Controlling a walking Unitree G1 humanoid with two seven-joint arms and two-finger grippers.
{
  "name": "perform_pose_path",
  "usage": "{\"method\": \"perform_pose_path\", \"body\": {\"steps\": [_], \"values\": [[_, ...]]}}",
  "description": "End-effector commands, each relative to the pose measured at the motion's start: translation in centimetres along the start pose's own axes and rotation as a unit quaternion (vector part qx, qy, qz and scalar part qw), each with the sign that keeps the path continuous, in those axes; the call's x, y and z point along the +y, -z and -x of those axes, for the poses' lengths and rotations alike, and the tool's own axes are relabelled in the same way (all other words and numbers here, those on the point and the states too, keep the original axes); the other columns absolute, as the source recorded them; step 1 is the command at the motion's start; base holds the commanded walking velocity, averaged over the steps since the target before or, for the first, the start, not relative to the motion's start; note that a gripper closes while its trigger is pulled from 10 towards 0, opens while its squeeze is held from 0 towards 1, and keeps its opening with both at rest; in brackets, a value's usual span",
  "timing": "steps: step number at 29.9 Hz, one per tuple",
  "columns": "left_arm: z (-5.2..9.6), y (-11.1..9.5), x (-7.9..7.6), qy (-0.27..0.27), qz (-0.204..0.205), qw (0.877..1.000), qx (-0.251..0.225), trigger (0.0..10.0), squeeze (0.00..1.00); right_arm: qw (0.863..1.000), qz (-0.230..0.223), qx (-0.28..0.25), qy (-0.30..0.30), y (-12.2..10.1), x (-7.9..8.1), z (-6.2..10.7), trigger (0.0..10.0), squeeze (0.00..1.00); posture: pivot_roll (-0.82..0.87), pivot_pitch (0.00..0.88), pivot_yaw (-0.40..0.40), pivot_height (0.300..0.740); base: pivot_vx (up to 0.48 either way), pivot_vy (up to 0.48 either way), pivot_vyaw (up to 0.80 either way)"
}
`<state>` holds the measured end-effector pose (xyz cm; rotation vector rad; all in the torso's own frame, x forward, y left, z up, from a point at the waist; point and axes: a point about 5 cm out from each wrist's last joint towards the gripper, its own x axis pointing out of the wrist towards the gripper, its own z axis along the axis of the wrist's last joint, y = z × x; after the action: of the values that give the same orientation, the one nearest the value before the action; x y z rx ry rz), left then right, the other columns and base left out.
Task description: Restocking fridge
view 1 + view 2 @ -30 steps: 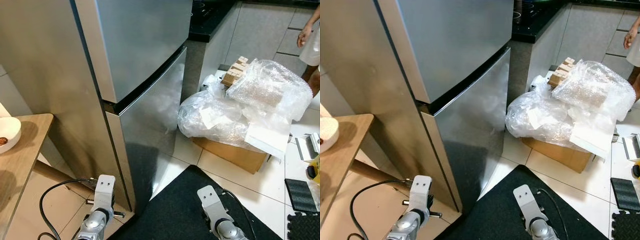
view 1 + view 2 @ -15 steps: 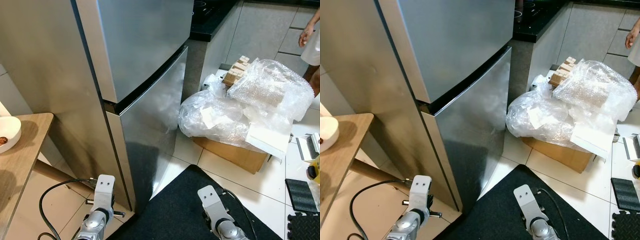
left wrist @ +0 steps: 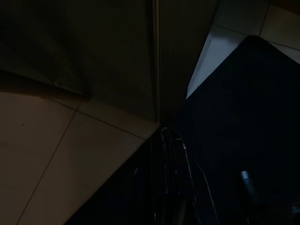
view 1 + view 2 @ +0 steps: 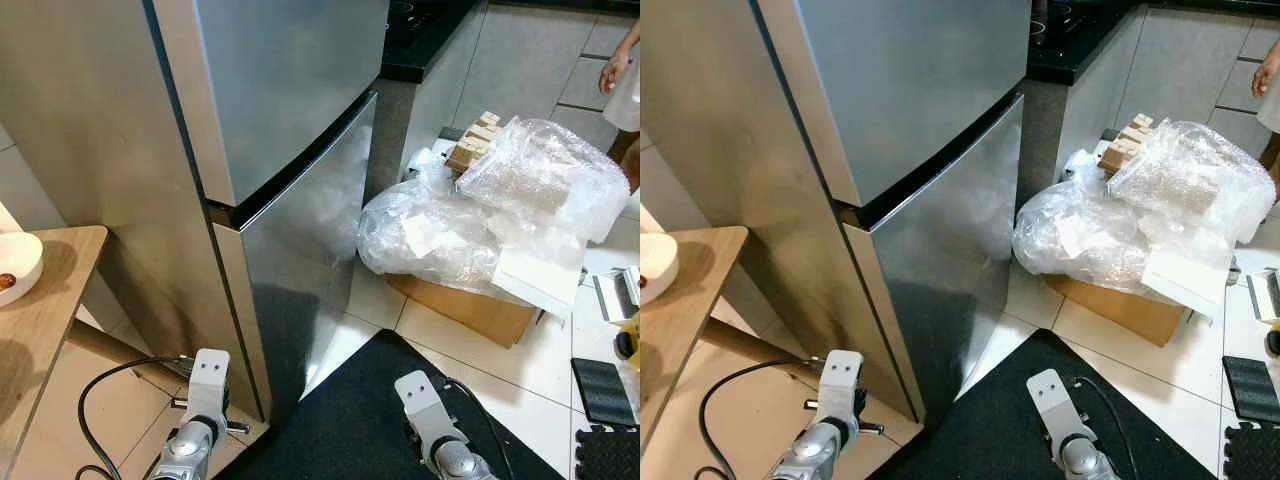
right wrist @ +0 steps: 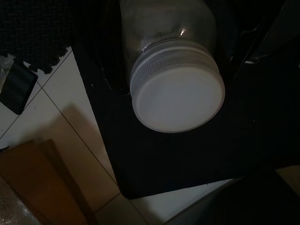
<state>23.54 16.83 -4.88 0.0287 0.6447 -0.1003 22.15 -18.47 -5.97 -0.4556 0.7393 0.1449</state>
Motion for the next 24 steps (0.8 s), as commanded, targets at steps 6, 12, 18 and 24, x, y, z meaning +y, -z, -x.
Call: {"method": "perform_pose_path", "body": {"steps": [6, 12, 18, 24], "values": [[0.2, 0.1, 0.6, -0.020, 0.015, 1.000, -0.008, 10.0, 0.00, 1.000, 0.011, -0.020, -0.016, -1.6, 0.4, -0.4, 10.0, 0.00, -0.05, 0.032, 0.000, 0.740, 0.000, 0.000, 0.00], [0.4, 0.5, 0.9, -0.025, 0.018, 1.000, -0.007, 10.0, 0.00, 0.999, 0.012, -0.025, -0.020, -2.1, 0.7, -0.5, 10.0, 0.00, -0.04, 0.033, -0.002, 0.740, 0.000, 0.000, 0.00], [0.5, 0.9, 0.9, -0.023, 0.016, 1.000, 0.001, 10.0, 0.00, 0.999, 0.010, -0.022, -0.021, -1.8, 0.9, -0.4, 10.0, 0.00, -0.05, 0.035, 0.010, 0.740, 0.000, 0.000, 0.00], [0.2, 0.3, 0.5, -0.017, 0.024, 1.000, -0.005, 10.0, 0.00, 1.000, -0.001, -0.012, -0.013, -0.9, 0.9, -0.2, 10.0, 0.00, -0.07, 0.037, 0.037, 0.740, -0.041, 0.000, 0.00]]}}
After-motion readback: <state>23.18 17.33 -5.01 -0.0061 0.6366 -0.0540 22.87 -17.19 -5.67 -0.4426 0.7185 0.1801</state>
